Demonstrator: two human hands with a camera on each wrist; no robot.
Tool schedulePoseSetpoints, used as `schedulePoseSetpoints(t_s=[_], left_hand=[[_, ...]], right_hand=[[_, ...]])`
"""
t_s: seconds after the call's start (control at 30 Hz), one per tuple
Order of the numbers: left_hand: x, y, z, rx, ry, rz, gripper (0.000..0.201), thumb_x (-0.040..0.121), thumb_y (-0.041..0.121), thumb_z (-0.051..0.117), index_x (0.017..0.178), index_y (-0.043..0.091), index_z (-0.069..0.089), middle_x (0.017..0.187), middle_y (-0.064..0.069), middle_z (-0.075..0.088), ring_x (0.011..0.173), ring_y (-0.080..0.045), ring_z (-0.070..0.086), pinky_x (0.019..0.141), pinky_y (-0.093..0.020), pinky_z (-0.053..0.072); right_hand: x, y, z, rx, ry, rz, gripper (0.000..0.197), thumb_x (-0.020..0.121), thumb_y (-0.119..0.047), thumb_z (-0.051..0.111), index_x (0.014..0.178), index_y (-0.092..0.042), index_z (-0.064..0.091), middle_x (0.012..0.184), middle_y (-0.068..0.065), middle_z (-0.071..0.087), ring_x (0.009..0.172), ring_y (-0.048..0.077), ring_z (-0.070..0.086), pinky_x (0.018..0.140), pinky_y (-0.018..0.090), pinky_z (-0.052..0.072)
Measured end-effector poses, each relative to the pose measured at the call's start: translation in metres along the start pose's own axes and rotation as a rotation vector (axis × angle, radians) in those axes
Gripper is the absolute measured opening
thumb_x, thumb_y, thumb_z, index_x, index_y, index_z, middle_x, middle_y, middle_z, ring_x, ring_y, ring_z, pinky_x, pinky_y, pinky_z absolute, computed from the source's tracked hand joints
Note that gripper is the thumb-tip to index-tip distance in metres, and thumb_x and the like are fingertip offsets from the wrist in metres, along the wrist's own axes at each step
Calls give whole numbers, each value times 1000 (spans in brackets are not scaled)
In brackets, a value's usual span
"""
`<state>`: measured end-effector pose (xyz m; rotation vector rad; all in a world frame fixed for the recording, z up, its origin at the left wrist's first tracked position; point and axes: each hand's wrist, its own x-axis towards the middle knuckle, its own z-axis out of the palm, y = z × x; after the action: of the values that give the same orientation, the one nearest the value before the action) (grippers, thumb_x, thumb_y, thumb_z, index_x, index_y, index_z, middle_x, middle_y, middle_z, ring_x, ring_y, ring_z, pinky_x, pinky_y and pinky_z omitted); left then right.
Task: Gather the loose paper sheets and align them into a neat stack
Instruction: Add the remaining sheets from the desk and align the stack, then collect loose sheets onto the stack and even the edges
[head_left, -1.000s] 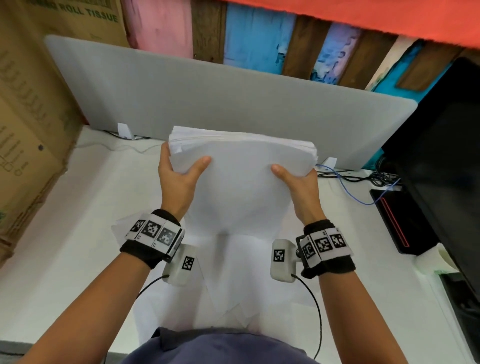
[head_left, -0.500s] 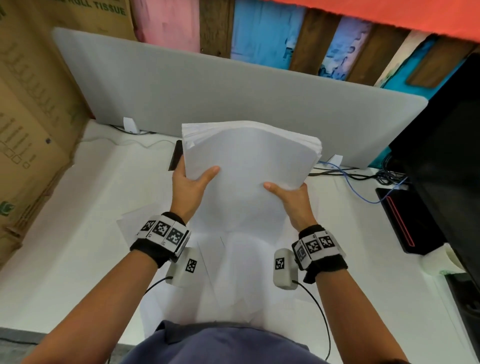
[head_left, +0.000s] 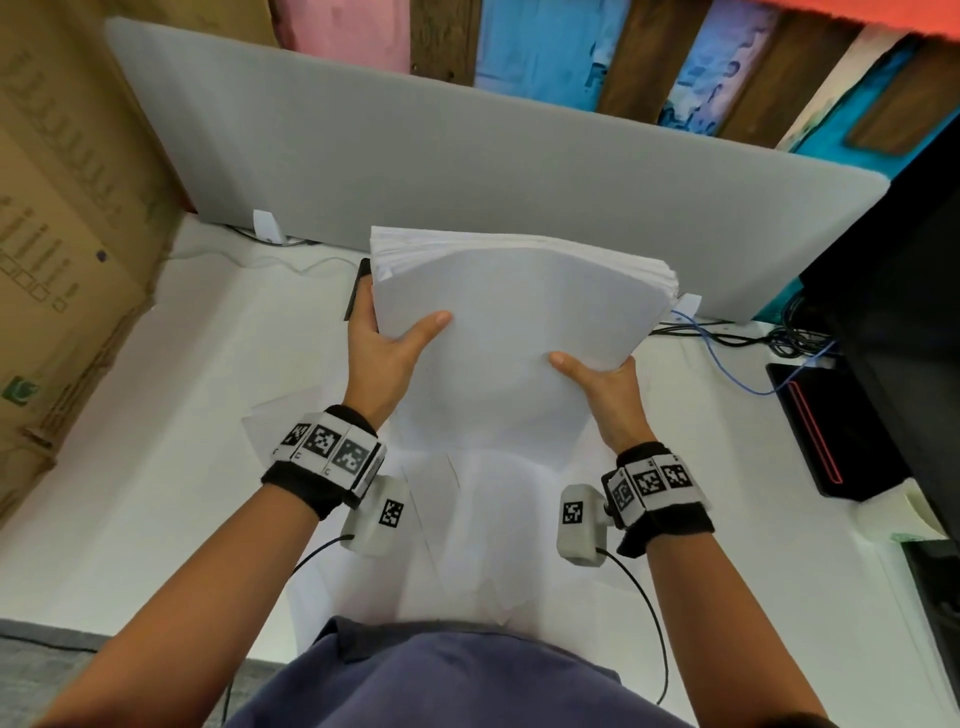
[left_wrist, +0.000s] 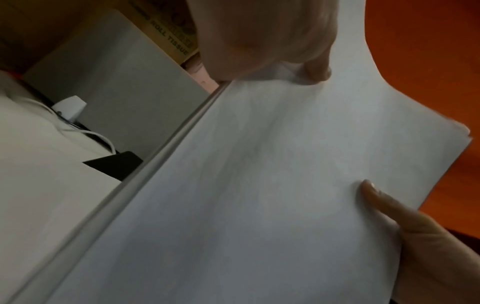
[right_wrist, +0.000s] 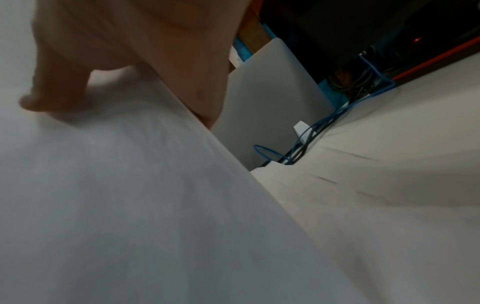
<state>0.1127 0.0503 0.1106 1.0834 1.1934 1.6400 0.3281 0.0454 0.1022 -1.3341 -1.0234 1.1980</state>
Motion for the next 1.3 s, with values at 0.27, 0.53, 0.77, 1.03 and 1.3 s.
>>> schedulePoseSetpoints(t_s=[0.27, 0.53, 0.77, 1.03, 1.3], left_hand=[[-15, -49, -13, 79, -75, -277, 36, 79, 6, 70, 112, 13, 58, 105, -2, 66, 87, 0, 65, 78, -21, 53], [9, -20, -7, 35, -88, -129, 48, 75, -1, 72, 116, 11, 52, 110, -4, 61, 98, -10, 61, 76, -16, 52], [17, -22, -16, 95, -290, -271, 29, 79, 1, 67, 103, 17, 60, 90, 14, 72, 85, 0, 67, 78, -18, 54], [26, -16, -18, 155, -339, -268, 30, 84, 6, 65, 109, 20, 56, 94, 14, 68, 83, 3, 65, 74, -13, 52], [23, -33, -70, 217, -124, -223, 16, 84, 2, 62, 94, 15, 62, 67, 23, 68, 67, 7, 64, 64, -10, 50]], right_hand=[[-9, 41, 2, -49, 38, 158, 35, 75, -14, 76, 103, -20, 55, 100, -6, 62, 104, 19, 59, 93, 32, 46], [-2, 15, 3, 18, 5, 18, 30, 79, -1, 69, 90, -26, 56, 87, -13, 63, 72, -8, 64, 66, 9, 49], [6, -4, 4, 20, 82, 34, 23, 81, -6, 69, 88, -22, 54, 86, -8, 61, 77, 4, 60, 63, 14, 51], [12, -14, 13, 54, 79, 0, 21, 79, -6, 70, 88, -20, 57, 86, -8, 64, 77, 4, 62, 73, 19, 52], [32, 50, -25, -512, -11, 125, 32, 85, -27, 67, 112, -10, 60, 113, 8, 63, 105, 18, 60, 89, 30, 45]])
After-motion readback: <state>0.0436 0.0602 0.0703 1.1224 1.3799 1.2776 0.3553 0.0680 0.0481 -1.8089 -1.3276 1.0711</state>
